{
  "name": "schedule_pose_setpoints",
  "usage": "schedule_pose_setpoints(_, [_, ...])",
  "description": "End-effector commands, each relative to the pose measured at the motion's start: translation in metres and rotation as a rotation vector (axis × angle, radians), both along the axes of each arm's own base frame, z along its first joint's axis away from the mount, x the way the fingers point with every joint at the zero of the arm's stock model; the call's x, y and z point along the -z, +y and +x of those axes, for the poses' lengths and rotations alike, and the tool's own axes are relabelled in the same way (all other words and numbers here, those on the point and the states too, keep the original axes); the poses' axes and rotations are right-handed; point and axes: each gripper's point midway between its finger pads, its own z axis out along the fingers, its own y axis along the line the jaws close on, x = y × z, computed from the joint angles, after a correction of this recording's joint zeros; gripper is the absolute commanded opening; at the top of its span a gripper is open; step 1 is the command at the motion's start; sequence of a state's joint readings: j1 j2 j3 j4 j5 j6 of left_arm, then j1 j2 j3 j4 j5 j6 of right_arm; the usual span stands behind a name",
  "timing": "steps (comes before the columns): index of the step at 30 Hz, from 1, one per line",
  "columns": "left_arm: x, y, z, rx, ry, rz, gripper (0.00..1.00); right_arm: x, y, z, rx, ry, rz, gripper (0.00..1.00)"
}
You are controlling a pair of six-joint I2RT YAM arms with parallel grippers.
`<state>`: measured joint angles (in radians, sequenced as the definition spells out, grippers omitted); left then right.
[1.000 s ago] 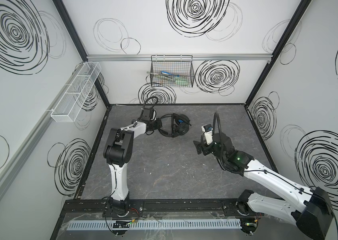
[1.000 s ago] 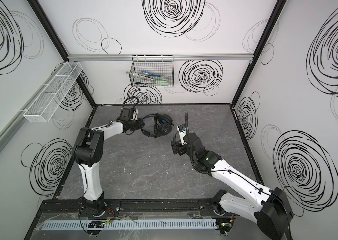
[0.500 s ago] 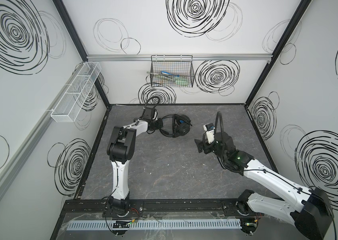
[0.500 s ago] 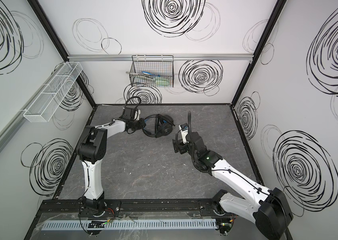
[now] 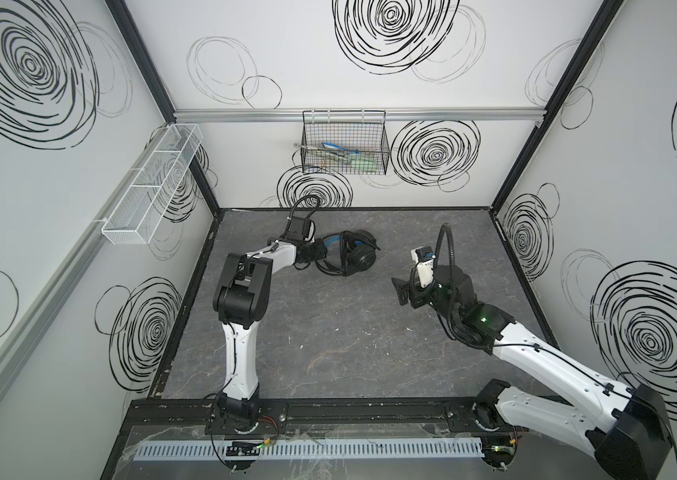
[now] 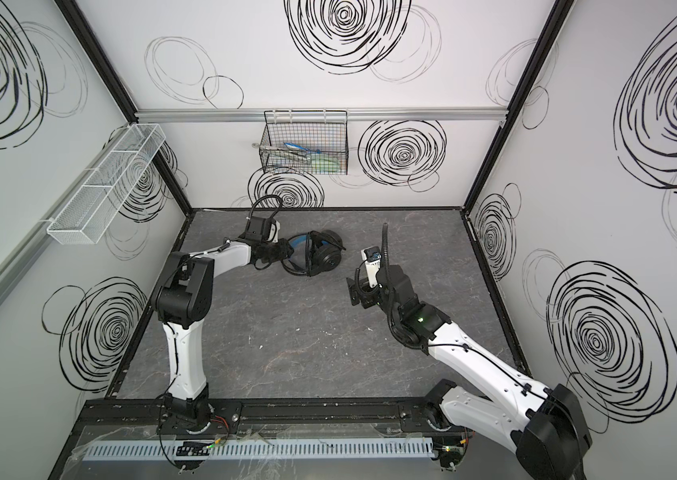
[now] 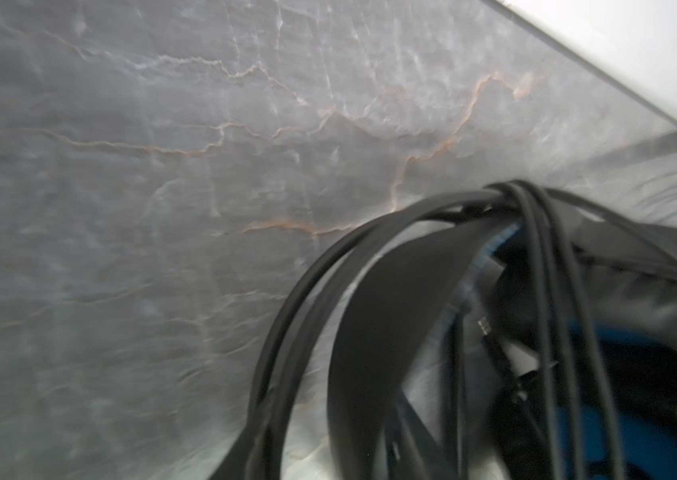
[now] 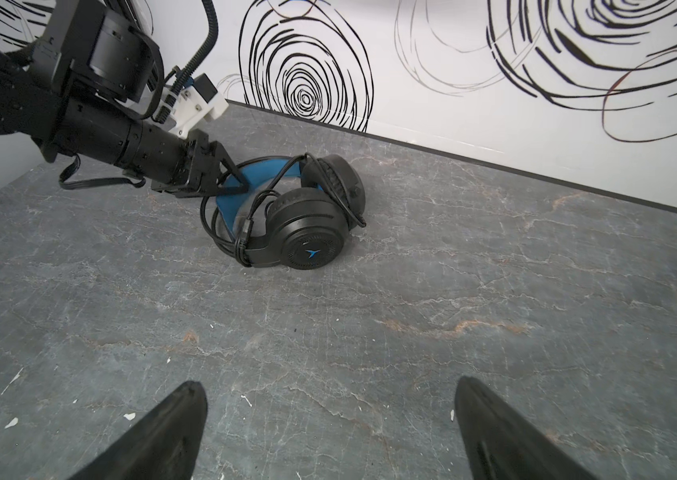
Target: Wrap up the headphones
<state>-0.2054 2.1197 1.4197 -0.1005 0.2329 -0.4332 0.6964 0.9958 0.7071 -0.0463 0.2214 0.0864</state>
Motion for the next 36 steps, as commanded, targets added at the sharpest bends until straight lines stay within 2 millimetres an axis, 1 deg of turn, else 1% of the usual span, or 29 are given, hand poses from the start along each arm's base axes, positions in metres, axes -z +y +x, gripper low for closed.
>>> schedule_pose_setpoints(1, [-0.037,0.012,0.008,-0.03,-0.1,0.016,0.77,-0.01,-0.007,-0.001,0.022,-0.052,0.04,0.97])
schedule_pose_setpoints(3, [-0.044,0.013,0.005,-0.03,-0.113,0.013,0.95,-0.007,-0.009,-0.002,0.031,-0.048,0.035,0.97])
schedule_pose_setpoints(4, [-0.047,0.014,0.003,-0.03,-0.116,0.014,1.0,-0.006,-0.01,-0.002,0.035,-0.046,0.033,0.97])
schedule_pose_setpoints(5, [-0.05,0.015,0.002,-0.031,-0.118,0.016,0.97,-0.005,-0.011,-0.002,0.038,-0.046,0.034,0.97])
schedule_pose_setpoints(7, [-0.056,0.018,-0.004,-0.036,-0.122,0.018,0.96,-0.005,-0.014,-0.003,0.049,-0.051,0.035,0.97])
schedule_pose_setpoints(9, [-0.063,0.026,-0.014,-0.057,-0.13,0.023,0.96,-0.008,-0.02,-0.004,0.072,-0.069,0.043,0.97])
schedule_pose_setpoints(11, [-0.067,0.036,-0.029,-0.079,-0.134,0.037,0.96,-0.011,-0.026,-0.003,0.099,-0.096,0.056,0.97])
schedule_pose_setpoints(14, [-0.073,0.052,-0.058,-0.117,-0.139,0.084,0.96,-0.022,-0.035,-0.005,0.133,-0.183,0.114,0.97])
schedule_pose_setpoints(16, [-0.074,0.065,-0.08,-0.148,-0.135,0.161,0.96,-0.025,-0.054,-0.003,0.22,-0.261,0.161,0.97])
schedule_pose_setpoints(18, [-0.08,0.082,-0.102,-0.192,-0.161,0.308,0.96,-0.026,-0.081,0.001,0.346,-0.334,0.207,0.97])
schedule_pose_setpoints(20, [-0.09,0.096,-0.119,-0.241,-0.206,0.404,0.96,-0.027,-0.103,0.007,0.433,-0.379,0.246,0.97])
schedule_pose_setpoints(22, [-0.102,0.104,-0.128,-0.28,-0.247,0.411,0.96,-0.024,-0.123,0.017,0.512,-0.402,0.268,0.97])
schedule_pose_setpoints(23, [-0.11,0.108,-0.131,-0.3,-0.273,0.401,0.96,-0.019,-0.135,0.024,0.565,-0.39,0.273,0.97])
schedule_pose_setpoints(25, [-0.127,0.123,-0.132,-0.374,-0.328,0.418,0.96,-0.005,-0.156,0.039,0.663,-0.34,0.258,0.97])
schedule_pose_setpoints(26, [-0.137,0.135,-0.134,-0.434,-0.368,0.457,0.96,0.006,-0.163,0.048,0.679,-0.307,0.218,0.97])
schedule_pose_setpoints(28, [-0.146,0.157,-0.141,-0.549,-0.426,0.525,0.96,0.025,-0.174,0.064,0.697,-0.257,0.122,0.97])
schedule_pose_setpoints(29, [-0.146,0.161,-0.141,-0.538,-0.454,0.554,0.96,0.034,-0.184,0.069,0.744,-0.236,0.09,0.97])
schedule_pose_setpoints(30, [-0.145,0.163,-0.142,-0.523,-0.47,0.569,0.96,0.04,-0.189,0.073,0.763,-0.222,0.075,0.97])
schedule_pose_setpoints(32, [-0.138,0.175,-0.144,-0.555,-0.465,0.606,0.96,0.053,-0.197,0.081,0.766,-0.2,0.079,0.97])
schedule_pose_setpoints(34, [-0.134,0.18,-0.144,-0.566,-0.489,0.634,0.96,0.062,-0.2,0.084,0.759,-0.198,0.067,0.97])
schedule_pose_setpoints(35, [-0.132,0.179,-0.144,-0.563,-0.521,0.643,0.96,0.061,-0.2,0.087,0.754,-0.209,0.049,0.97])
schedule_pose_setpoints(36, [-0.129,0.179,-0.145,-0.555,-0.546,0.652,0.96,0.06,-0.196,0.09,0.731,-0.208,0.032,0.97])
